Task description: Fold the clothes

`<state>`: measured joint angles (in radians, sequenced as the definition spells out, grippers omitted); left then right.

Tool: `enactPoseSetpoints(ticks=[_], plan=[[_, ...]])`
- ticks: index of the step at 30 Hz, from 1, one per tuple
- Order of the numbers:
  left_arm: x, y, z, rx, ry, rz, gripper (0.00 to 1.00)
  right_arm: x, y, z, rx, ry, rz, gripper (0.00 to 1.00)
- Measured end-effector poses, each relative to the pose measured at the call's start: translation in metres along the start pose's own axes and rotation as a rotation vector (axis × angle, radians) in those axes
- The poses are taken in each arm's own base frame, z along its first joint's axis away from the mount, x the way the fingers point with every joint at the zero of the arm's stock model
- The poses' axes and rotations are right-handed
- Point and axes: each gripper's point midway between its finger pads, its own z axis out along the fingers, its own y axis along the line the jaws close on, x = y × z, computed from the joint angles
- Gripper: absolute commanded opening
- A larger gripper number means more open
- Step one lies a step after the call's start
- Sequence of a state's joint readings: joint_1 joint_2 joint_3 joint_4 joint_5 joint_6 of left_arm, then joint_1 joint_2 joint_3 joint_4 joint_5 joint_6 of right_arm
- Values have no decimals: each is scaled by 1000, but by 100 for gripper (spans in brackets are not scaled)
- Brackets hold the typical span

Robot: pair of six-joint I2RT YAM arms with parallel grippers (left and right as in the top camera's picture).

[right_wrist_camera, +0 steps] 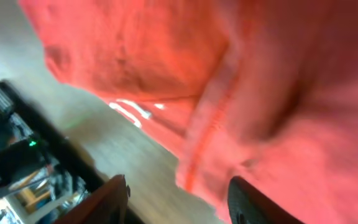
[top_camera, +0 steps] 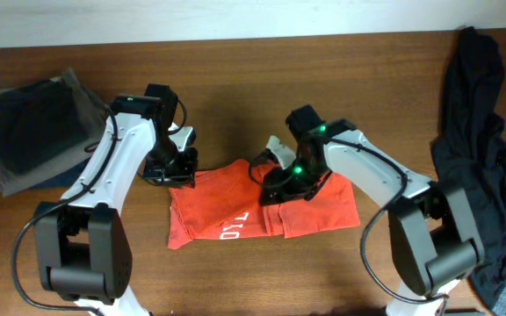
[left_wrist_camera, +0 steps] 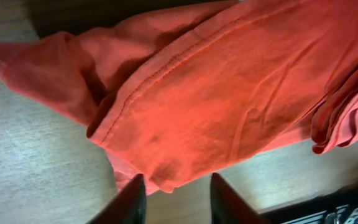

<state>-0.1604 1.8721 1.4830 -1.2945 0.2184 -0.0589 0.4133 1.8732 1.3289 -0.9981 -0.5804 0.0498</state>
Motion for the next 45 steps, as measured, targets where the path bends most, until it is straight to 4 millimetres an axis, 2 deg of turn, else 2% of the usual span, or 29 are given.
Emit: enactPoseSetpoints(ticks=[8,10,17,24,34,37,38,40,42,45], plan=[[0,2,0,-10,1,-2,49,-8,-15,-86,366,-119,98,64],[1,3,3,-14,4,-3,50,-7,-18,-96,416,-131,109,65],[7,10,22,-26,22,-7,51,0,-31,-104,501,-121,138,67],[21,21,54,-51,55,-13,52,1,-34,-105,525,-119,142,69],[21,38,83,-108,9,-17,52,1,-35,-106,528,-119,144,70],[20,39,86,-111,-18,-22,51,1,-35,-106,528,-118,145,70],[20,39,86,-109,-27,-23,45,1,-35,-106,528,-118,145,70],[19,39,86,-104,-43,-26,25,1,-35,-106,528,-118,145,70],[16,37,87,-91,-56,-33,9,1,-35,-106,528,-118,145,70],[14,32,88,-61,-65,-27,1,2,-35,-106,529,-116,145,70]])
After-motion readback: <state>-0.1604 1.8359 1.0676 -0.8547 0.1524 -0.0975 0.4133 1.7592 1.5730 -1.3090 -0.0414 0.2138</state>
